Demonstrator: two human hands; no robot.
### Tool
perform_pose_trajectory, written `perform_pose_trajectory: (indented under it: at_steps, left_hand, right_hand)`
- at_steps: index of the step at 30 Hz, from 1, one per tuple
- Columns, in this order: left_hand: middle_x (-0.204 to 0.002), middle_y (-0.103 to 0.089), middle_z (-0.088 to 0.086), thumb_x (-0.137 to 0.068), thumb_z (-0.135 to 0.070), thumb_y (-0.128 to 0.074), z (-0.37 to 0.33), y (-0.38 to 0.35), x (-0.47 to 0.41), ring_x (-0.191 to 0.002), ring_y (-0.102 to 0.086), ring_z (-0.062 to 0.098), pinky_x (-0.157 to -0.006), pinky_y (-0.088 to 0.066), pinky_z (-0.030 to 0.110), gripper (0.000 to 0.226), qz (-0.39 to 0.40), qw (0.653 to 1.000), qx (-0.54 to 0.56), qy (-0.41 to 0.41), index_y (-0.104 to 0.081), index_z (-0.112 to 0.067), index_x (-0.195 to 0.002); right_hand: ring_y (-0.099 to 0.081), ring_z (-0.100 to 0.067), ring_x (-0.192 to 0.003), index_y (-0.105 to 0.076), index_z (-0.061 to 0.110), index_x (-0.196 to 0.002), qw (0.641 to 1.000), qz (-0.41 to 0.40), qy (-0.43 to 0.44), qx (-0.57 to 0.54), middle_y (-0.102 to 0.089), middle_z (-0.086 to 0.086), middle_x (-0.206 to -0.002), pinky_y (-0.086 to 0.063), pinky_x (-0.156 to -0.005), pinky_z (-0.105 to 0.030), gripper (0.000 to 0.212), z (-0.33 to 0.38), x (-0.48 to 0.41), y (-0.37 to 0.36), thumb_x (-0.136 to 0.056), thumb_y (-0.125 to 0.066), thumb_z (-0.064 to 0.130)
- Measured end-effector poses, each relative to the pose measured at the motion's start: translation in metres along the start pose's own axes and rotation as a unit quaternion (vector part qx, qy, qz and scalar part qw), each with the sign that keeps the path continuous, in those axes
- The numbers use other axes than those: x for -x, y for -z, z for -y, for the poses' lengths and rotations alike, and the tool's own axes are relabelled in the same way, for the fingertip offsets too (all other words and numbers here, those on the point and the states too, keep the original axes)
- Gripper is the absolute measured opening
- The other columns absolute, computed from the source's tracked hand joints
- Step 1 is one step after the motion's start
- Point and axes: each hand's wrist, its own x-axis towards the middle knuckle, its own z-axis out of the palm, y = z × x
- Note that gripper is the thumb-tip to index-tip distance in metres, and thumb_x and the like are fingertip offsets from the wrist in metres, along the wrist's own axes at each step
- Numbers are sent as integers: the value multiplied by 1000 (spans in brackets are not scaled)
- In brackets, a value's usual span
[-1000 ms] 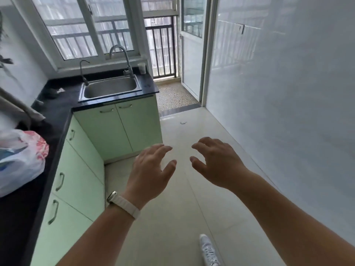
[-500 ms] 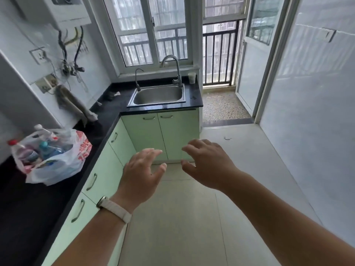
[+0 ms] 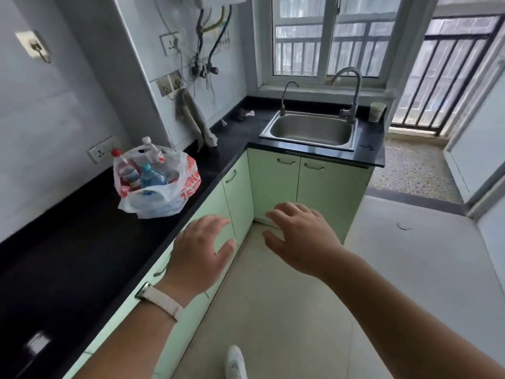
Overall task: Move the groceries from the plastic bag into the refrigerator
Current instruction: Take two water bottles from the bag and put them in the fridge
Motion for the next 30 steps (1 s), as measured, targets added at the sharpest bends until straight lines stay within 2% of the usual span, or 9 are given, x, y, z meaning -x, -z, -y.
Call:
perform_pose_trajectory:
  at_steps: [4, 15, 22, 27, 30]
  left_hand:
    - [-132, -60, 0, -85, -54, -38, 54, -1, -31, -125, -52, 21, -103, -43, 50, 58, 4, 999, -1, 38, -60, -21, -127]
    - [-125, -62, 0, -89, -51, -40, 201, 18, -138, -117, -54, 23, -99, -46, 47, 52, -15, 998, -36, 53, -60, -22, -127]
    - [-118, -66, 7, -87, -46, -44, 259, 43, -169, -110, -61, 29, -88, -50, 47, 47, -51, 993, -92, 56, -64, -17, -118]
    - [-132, -60, 3, -89, -53, -38, 292, 52, -184, -121, -55, 25, -100, -46, 45, 55, -33, 990, -111, 83, -59, -21, -128]
    - [-133, -59, -1, -91, -51, -45, 310, 54, -194, -123, -54, 22, -102, -45, 44, 50, -39, 987, -119, 97, -59, -22, -130]
  right_hand:
    - [-45, -20, -129, -47, 27, -139, 999, 22, 28, 13, -49, 4, -140, -34, -106, -38, 51, 19, -64, -21, -97, -38, 54]
    - [-41, -19, -134, -42, 31, -143, 997, 43, 53, 44, -45, 6, -146, -31, -111, -39, 52, 82, -249, -54, -98, -38, 56]
    - [-41, -17, -133, -40, 35, -143, 994, 44, 87, 55, -43, 9, -146, -30, -111, -37, 51, 115, -320, -66, -98, -36, 57]
    - [-43, -18, -130, -42, 37, -141, 991, 39, 119, 49, -46, 11, -143, -34, -109, -38, 49, 132, -366, -80, -97, -37, 58]
    - [-43, -18, -131, -42, 37, -141, 989, 48, 135, 40, -45, 11, -144, -33, -109, -38, 49, 137, -391, -92, -97, -38, 57]
